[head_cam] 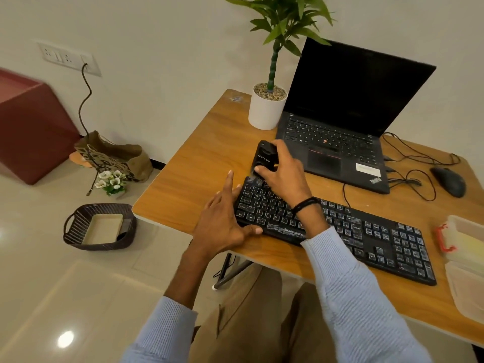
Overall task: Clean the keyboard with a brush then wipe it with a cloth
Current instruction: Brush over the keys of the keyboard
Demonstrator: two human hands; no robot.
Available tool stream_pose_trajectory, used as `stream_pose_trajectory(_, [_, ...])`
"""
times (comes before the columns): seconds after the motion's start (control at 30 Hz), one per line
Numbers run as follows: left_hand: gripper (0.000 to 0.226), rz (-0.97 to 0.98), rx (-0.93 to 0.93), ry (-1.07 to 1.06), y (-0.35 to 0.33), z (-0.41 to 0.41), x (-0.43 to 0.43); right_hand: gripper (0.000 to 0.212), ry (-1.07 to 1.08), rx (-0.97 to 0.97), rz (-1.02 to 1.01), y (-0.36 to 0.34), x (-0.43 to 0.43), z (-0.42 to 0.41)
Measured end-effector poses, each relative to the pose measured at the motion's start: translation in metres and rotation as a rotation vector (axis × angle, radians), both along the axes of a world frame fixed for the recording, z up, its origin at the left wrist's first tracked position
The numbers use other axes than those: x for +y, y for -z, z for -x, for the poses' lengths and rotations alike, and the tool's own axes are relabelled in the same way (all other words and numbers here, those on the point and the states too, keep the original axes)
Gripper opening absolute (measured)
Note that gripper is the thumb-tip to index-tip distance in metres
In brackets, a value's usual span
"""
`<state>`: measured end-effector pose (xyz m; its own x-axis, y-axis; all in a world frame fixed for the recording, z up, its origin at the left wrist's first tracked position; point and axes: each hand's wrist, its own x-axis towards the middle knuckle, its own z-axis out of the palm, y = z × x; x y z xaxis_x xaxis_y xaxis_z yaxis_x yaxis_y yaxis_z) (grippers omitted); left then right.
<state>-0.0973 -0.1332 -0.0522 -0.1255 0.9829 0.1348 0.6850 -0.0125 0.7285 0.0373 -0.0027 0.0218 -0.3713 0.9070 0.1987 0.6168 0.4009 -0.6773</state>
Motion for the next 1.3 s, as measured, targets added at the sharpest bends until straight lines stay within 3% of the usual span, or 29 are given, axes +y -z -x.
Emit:
stream_pose_trajectory(0.33, [0.142, 0.017, -0.007, -0.021, 0.001, -0.001, 0.000, 0.055, 0.051, 0.099, -0.056, 0.005, 0.001, 0.000])
stream_pose_trajectory(0.53, [0.142, 0.017, -0.011, -0.025, 0.000, -0.002, -0.001, 0.054, 0.060, 0.071, -0.058, 0.007, 0.002, -0.001])
stream_pose_trajectory(0.63, [0.141, 0.018, -0.010, -0.026, -0.001, -0.002, -0.002, 0.054, -0.040, 0.071, 0.017, 0.006, 0.001, -0.002])
stream_pose_trajectory(0.77, [0.142, 0.027, -0.002, -0.031, -0.002, -0.002, -0.002, 0.055, 0.039, 0.075, -0.016, 0.003, 0.002, -0.007])
stream_pose_trajectory(0.87, [0.142, 0.019, -0.004, -0.031, -0.002, -0.002, -0.003, 0.054, -0.075, 0.076, 0.055, 0.001, -0.001, -0.006])
stream_pose_trajectory(1.0, [0.142, 0.021, -0.006, -0.035, -0.003, -0.003, -0.003, 0.055, 0.044, 0.099, -0.024, 0.003, -0.001, -0.004])
stream_pose_trajectory(1.3, [0.142, 0.022, -0.008, -0.037, -0.003, -0.003, -0.003, 0.057, 0.010, 0.094, 0.034, 0.003, -0.006, -0.007])
